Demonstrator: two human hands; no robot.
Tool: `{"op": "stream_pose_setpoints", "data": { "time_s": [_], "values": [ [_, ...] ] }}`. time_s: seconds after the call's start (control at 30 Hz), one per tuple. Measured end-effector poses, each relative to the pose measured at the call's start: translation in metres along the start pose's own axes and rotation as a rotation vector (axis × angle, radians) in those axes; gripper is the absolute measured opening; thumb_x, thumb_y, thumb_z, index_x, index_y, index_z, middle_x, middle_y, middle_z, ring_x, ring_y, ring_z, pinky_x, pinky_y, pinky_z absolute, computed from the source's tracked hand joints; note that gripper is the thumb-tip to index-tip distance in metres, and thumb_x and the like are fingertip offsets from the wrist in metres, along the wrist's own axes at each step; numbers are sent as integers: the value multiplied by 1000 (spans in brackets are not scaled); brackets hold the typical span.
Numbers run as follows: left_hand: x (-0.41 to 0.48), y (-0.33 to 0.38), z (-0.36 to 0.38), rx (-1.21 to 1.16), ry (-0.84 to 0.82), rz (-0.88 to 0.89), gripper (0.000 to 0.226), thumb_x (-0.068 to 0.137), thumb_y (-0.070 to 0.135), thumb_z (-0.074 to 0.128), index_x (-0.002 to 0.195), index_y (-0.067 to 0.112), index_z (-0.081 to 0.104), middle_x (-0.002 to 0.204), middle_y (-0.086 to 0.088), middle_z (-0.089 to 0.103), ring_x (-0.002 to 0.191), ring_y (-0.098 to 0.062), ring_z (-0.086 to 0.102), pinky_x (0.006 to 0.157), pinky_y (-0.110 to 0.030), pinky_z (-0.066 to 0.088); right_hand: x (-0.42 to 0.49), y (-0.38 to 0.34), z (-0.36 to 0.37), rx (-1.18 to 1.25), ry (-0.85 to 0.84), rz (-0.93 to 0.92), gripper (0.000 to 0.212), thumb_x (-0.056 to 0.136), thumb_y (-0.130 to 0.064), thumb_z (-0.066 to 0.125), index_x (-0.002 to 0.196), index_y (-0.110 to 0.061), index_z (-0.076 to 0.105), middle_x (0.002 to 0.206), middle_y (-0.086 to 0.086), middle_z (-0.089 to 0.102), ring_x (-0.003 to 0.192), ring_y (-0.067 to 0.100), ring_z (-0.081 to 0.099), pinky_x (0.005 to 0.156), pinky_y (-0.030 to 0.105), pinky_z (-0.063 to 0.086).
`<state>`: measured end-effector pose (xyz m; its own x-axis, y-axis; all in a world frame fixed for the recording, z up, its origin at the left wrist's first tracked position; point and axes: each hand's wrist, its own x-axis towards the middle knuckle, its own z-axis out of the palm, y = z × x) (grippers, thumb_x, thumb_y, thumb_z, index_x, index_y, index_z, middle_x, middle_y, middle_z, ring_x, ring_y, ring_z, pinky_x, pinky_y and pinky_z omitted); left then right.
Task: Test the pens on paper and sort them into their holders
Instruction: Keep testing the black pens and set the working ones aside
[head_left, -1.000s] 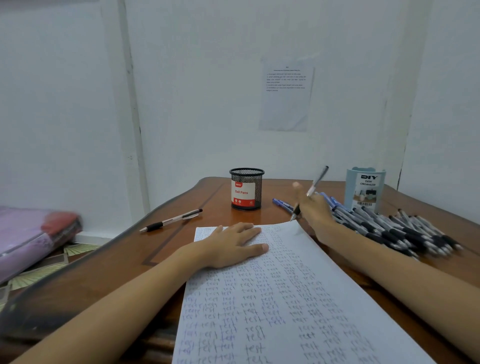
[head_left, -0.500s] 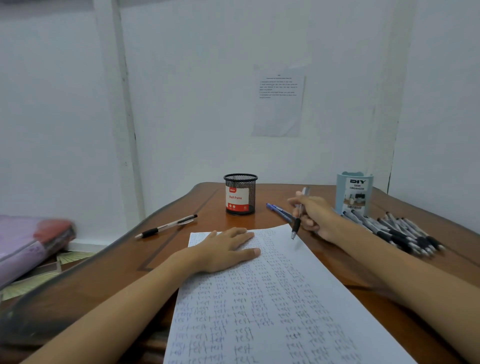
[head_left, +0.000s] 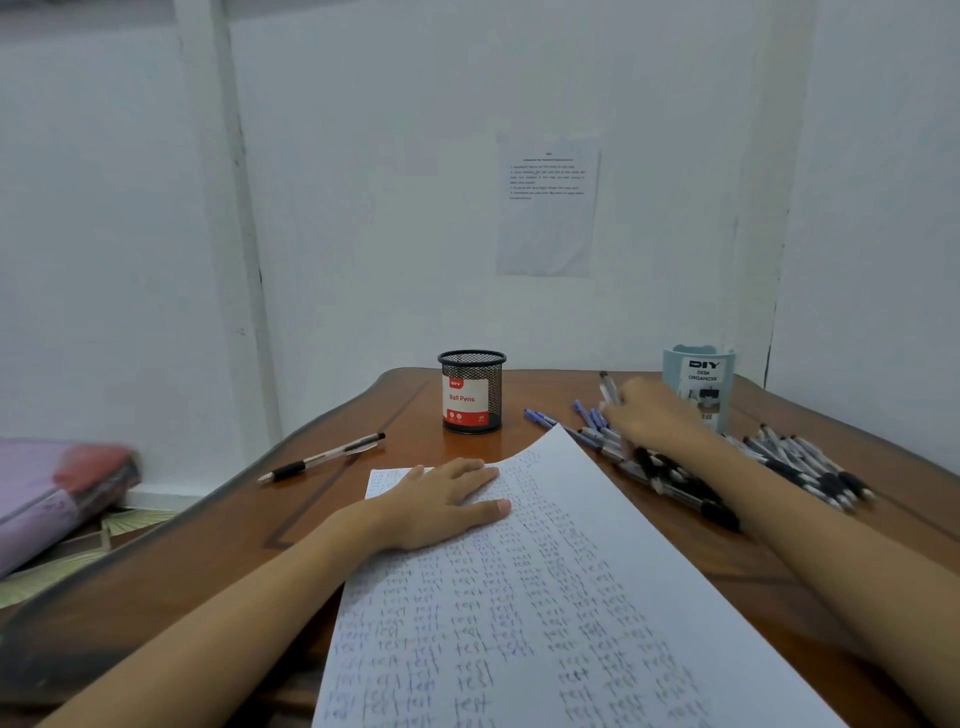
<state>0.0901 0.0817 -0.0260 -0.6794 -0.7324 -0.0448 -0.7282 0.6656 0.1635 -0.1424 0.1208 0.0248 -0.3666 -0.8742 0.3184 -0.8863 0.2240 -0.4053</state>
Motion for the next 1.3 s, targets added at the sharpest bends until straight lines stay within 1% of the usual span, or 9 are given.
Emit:
{"op": "stream_pose_setpoints", "data": {
  "time_s": [0.3, 0.53, 0.63, 0.77, 0.87, 0.97, 1.07, 1.2, 1.3],
  "values": [
    [-6, 5, -3, -16, -8, 23, 54, 95, 56, 23, 146, 42, 15, 156, 6, 11, 143, -16, 12, 114, -46, 1, 1, 29, -3, -290, 27, 27, 28, 88, -18, 51, 63, -14, 39, 73, 4, 52, 76, 24, 50, 64, 26, 36],
    [-5, 4, -4, -8, -7, 36, 49, 95, 55, 23, 143, 48, 19, 156, 5, 13, 143, -18, 14, 114, -48, 3, 6, 28, -7, -373, 166, 1, 18, 89, -20, 54, 101, -10, 64, 93, 8, 61, 87, 25, 57, 69, 28, 43],
    [-5, 5, -4, -10, -4, 43, 50, 95, 55, 24, 144, 47, 20, 156, 5, 14, 143, -18, 14, 114, -48, 4, 9, 10, -16, -65, 206, -14, 18, 89, -19, 57, 105, -15, 64, 104, 6, 64, 93, 25, 61, 70, 28, 43],
    [-3, 3, -3, -29, 10, 42, 50, 95, 56, 26, 144, 46, 22, 155, 5, 16, 142, -19, 16, 114, -50, 5, 19, -47, -5, 824, 42, 66, 17, 88, -8, 55, 101, -17, 61, 90, 4, 60, 62, 13, 50, 50, 24, 40],
    [-8, 4, -4, -153, 97, 71, 45, 96, 47, 37, 139, 35, 41, 148, 2, 33, 135, -15, 30, 112, -38, 19, 27, -84, 23, 1188, 56, 208, 19, 93, -8, 46, 106, -12, 59, 76, 2, 56, 57, 12, 45, 48, 23, 38],
    [-15, 5, -15, -372, 373, 28, 30, 97, 22, 45, 118, 11, 63, 125, -1, 58, 112, -10, 52, 101, -26, 40, 21, -92, 70, 981, 179, 189, 19, 95, -9, 42, 108, -12, 55, 93, 4, 63, 76, 19, 54, 61, 32, 46],
    [-23, -11, -30, -372, 643, -109, 24, 95, 16, 44, 100, 11, 67, 108, -2, 66, 96, -11, 58, 82, -21, 46, 7, -94, 103, 667, 159, -63, 15, 93, -8, 47, 105, -15, 53, 105, 7, 62, 91, 19, 55, 73, 30, 46],
    [-43, -48, -44, -91, 680, -245, 25, 92, 24, 45, 102, 17, 66, 103, 2, 62, 93, -14, 56, 77, -27, 44, 2, -111, 101, 395, 275, -506, 19, 90, -8, 48, 99, -16, 62, 89, -1, 54, 89, 14, 49, 64, 21, 34],
    [-59, -77, -46, -102, 613, -340, 27, 92, 27, 47, 112, 20, 63, 118, 0, 58, 108, -17, 52, 90, -31, 42, 3, -134, 106, 286, 59, -563, 29, 89, -8, 48, 112, -20, 60, 109, 5, 53, 110, 21, 46, 81, 28, 38]
  ]
}}
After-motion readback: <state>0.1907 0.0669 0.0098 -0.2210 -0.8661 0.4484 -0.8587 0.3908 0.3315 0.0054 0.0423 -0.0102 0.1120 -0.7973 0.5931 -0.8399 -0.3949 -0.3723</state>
